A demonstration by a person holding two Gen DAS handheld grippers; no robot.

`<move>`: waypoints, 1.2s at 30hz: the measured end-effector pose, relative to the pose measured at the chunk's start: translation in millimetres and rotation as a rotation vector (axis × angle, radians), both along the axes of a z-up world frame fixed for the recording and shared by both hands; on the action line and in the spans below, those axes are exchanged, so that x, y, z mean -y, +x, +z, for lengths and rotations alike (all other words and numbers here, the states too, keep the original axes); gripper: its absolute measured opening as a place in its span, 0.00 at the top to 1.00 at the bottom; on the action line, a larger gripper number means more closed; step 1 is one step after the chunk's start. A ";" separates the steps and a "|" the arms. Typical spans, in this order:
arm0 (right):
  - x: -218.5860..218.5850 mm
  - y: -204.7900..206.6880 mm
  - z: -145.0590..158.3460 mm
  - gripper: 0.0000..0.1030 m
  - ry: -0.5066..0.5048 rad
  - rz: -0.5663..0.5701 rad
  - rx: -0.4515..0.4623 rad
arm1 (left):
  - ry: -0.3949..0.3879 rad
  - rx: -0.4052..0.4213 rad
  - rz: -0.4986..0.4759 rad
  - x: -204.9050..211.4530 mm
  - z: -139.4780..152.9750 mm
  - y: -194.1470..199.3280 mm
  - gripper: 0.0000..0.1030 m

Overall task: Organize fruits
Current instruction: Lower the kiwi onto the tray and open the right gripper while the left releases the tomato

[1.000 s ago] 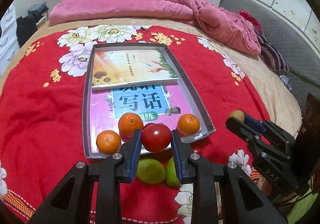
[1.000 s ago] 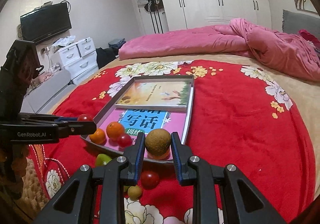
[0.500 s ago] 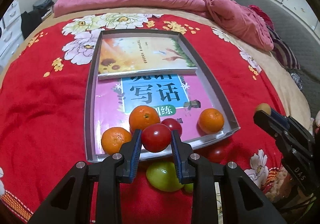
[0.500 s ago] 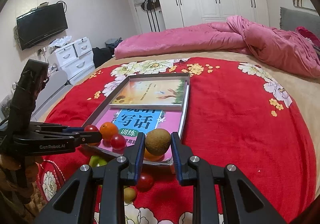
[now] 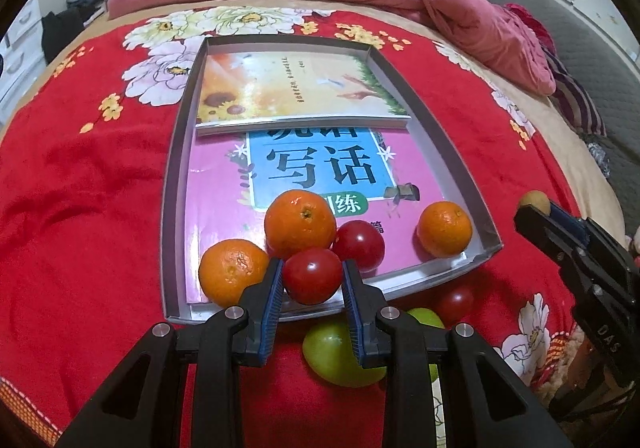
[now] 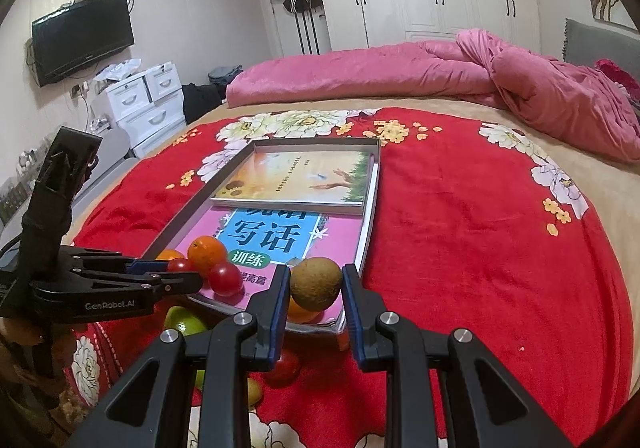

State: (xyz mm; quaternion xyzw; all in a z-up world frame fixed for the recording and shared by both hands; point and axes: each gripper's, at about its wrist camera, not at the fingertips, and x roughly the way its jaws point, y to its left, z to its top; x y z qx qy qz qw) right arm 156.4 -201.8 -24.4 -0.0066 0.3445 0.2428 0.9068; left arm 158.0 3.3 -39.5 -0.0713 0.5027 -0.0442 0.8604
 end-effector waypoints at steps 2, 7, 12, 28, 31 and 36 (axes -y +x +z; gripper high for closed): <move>-2.8 2.6 -2.6 0.74 -0.019 0.005 0.001 | 0.002 0.000 -0.001 0.5 -1.0 0.9 0.71; -9.0 8.3 -11.1 0.74 -0.062 0.019 -0.012 | 0.000 -0.002 0.001 0.4 -2.6 2.5 0.71; -14.1 10.3 -18.1 0.74 -0.087 0.034 -0.025 | 0.002 -0.001 -0.002 1.3 -3.5 3.5 0.71; -15.5 12.1 -27.9 0.74 -0.111 0.034 -0.038 | -0.013 -0.001 0.003 0.8 -3.7 3.5 0.71; -15.4 12.1 -27.4 0.74 -0.108 0.035 -0.040 | -0.018 -0.002 0.004 -0.2 -3.7 3.2 0.71; -14.9 12.0 -27.0 0.74 -0.104 0.033 -0.042 | -0.020 -0.002 0.003 -0.6 -3.7 3.3 0.71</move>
